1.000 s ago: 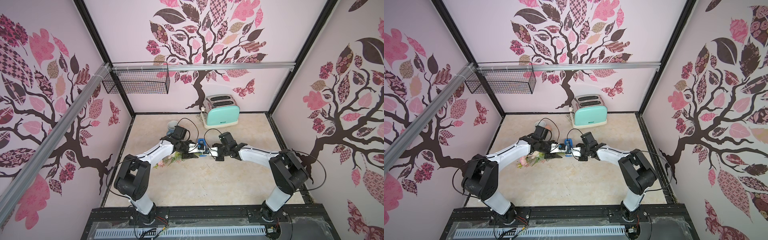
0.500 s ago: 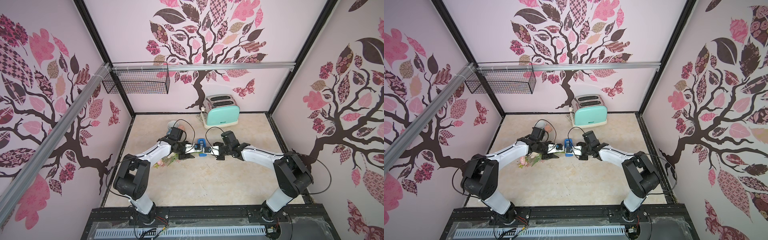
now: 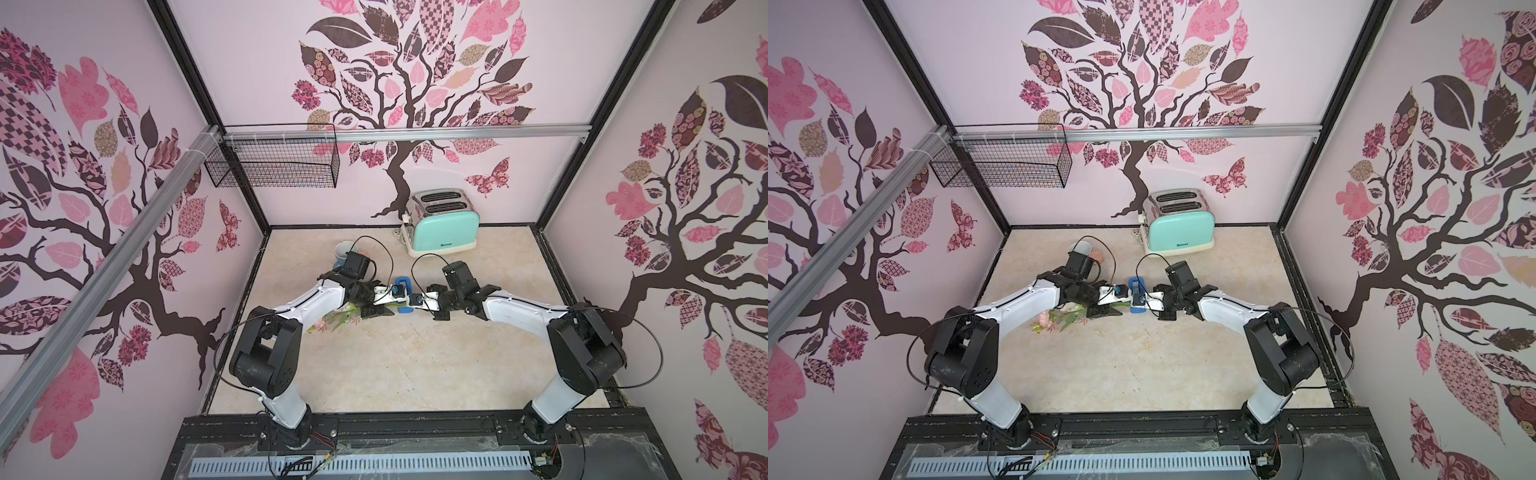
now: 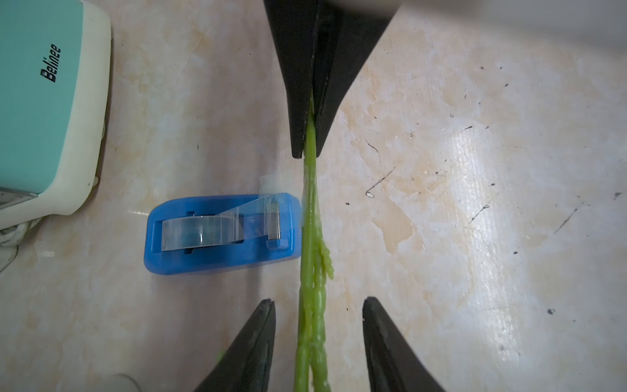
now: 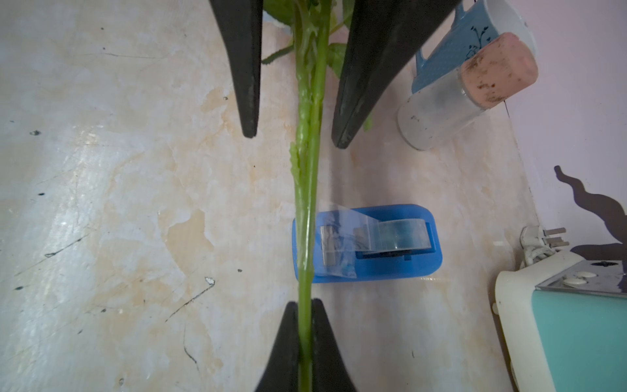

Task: Wrap bouquets with tape
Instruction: Wrap the tape around the bouquet.

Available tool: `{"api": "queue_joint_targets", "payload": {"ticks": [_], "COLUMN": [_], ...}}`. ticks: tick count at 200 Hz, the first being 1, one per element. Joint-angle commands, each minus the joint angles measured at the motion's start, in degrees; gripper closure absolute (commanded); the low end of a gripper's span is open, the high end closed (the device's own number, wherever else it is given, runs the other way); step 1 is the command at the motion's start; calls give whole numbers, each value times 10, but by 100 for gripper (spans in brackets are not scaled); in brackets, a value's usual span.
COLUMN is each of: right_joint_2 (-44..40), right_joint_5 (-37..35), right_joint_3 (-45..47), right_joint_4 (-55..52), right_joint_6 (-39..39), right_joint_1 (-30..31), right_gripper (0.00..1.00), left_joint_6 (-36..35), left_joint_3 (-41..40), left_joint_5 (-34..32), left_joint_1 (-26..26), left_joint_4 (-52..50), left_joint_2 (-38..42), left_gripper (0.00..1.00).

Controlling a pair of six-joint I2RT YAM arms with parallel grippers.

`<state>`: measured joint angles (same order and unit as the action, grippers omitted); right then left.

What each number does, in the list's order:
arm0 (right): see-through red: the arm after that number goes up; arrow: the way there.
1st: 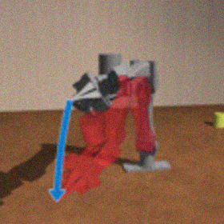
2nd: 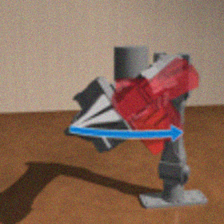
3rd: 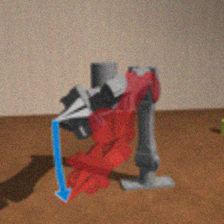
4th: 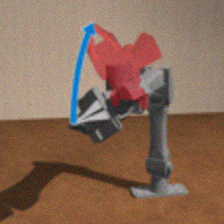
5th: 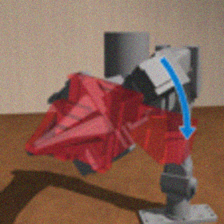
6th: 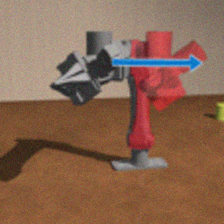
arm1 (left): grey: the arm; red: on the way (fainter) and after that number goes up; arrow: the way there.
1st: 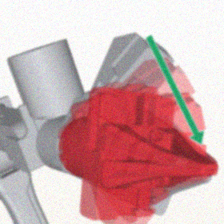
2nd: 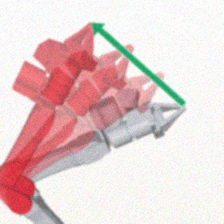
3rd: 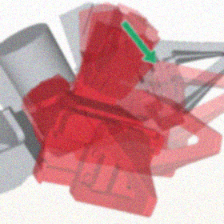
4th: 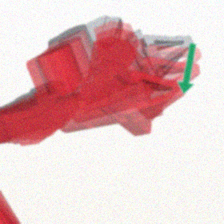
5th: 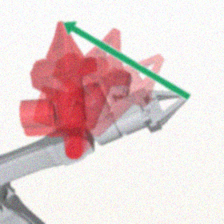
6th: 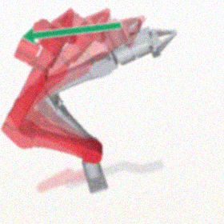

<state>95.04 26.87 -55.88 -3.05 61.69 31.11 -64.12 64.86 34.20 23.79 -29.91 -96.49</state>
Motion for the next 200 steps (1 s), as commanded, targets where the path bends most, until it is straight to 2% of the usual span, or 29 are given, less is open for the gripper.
{"api": "queue_joint_targets", "payload": {"ticks": [1, 36, 51, 79, 129, 200], "right_joint_2": [1, 5, 6, 6, 9, 16], "right_joint_5": [67, 69, 66, 69, 73, 80], "right_joint_3": [-28, -30, -29, -27, -30, -31], "right_joint_4": [-13, -13, -13, -9, -9, -6], "right_joint_6": [8, 9, 11, 9, 9, 2], "right_joint_1": [12, 13, 16, 18, 22, 23], "right_gripper": [100, 100, 100, 100, 100, 100], "left_joint_6": [3, 3, 11, 9, 19, 41], "left_joint_3": [25, 32, 36, 39, 54, 62], "left_joint_5": [10, -2, 0, -16, -19, -36], "left_joint_1": [14, 19, 23, 34, 48, 57], "left_joint_4": [-9, -11, -7, -4, -13, 0], "left_joint_2": [-6, -13, -17, -28, -41, -41], "left_gripper": [55, 60, 67, 72, 71, 65]}}
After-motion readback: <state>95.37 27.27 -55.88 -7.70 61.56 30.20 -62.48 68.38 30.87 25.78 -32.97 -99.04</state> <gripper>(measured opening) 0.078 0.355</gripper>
